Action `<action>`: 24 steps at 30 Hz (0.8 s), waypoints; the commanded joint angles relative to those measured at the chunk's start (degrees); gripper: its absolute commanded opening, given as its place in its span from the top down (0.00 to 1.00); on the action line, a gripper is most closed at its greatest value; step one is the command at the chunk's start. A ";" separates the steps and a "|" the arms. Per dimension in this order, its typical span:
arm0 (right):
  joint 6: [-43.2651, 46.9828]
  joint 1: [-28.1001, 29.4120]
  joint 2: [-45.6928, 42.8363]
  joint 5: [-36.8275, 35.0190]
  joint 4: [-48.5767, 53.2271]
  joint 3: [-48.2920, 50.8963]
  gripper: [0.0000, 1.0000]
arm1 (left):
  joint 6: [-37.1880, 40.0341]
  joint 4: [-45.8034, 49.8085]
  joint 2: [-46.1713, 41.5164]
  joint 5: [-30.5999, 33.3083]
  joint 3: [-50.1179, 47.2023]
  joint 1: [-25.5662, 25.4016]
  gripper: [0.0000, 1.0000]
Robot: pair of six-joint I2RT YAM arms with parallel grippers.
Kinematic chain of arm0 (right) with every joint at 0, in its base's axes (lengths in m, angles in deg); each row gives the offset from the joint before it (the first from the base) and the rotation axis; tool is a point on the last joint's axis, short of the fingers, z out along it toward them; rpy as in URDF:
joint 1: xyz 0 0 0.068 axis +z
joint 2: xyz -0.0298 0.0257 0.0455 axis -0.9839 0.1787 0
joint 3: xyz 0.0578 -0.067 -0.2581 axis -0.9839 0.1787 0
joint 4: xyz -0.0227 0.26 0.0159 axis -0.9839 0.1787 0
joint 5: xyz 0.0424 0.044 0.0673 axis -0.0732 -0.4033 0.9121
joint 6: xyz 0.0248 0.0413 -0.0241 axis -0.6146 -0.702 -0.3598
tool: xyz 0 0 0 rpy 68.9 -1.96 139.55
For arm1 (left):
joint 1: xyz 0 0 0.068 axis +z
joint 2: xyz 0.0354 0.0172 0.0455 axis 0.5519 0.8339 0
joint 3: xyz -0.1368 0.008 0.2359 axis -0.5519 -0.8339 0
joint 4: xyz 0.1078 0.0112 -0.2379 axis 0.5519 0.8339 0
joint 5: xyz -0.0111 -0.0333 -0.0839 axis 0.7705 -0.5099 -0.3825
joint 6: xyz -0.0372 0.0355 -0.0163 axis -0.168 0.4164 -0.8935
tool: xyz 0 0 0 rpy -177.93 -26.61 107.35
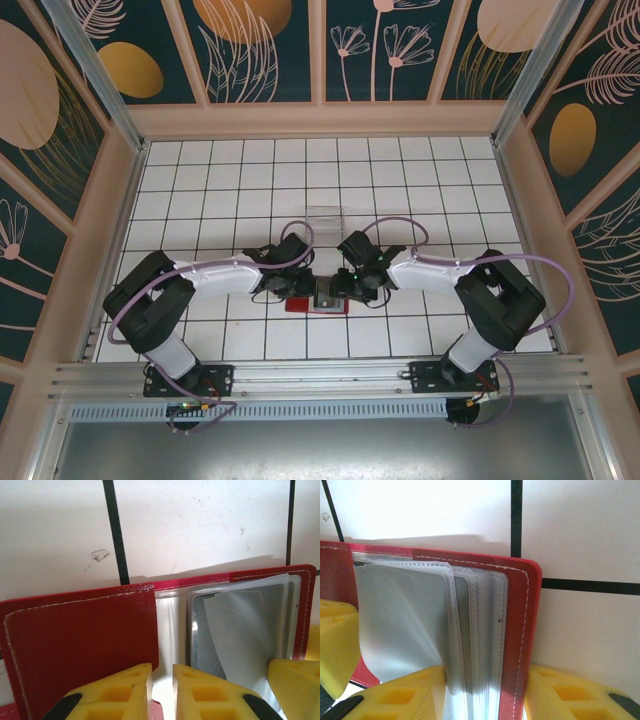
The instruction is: Take the credit cards out of the card holder
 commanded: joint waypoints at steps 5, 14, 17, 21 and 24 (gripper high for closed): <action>-0.16 -0.34 2.31 -2.65 2.97 1.66 0.56 | -1.23 -0.53 -3.65 1.19 -0.42 0.45 0.79; 0.62 -0.32 2.91 -2.03 3.11 0.87 0.57 | -4.01 -11.03 -7.04 -5.17 -5.46 2.46 0.80; 0.58 -0.34 2.74 -2.13 3.14 0.65 0.57 | -4.41 -14.19 -7.91 -7.39 -7.57 3.35 0.80; 0.54 -0.38 2.31 -2.25 3.20 0.91 0.57 | -4.88 -18.95 -8.76 -9.94 -11.01 4.31 0.78; 0.64 -0.36 2.39 -2.25 3.40 0.74 0.57 | -5.89 -23.40 -9.30 -12.70 -13.79 5.46 0.76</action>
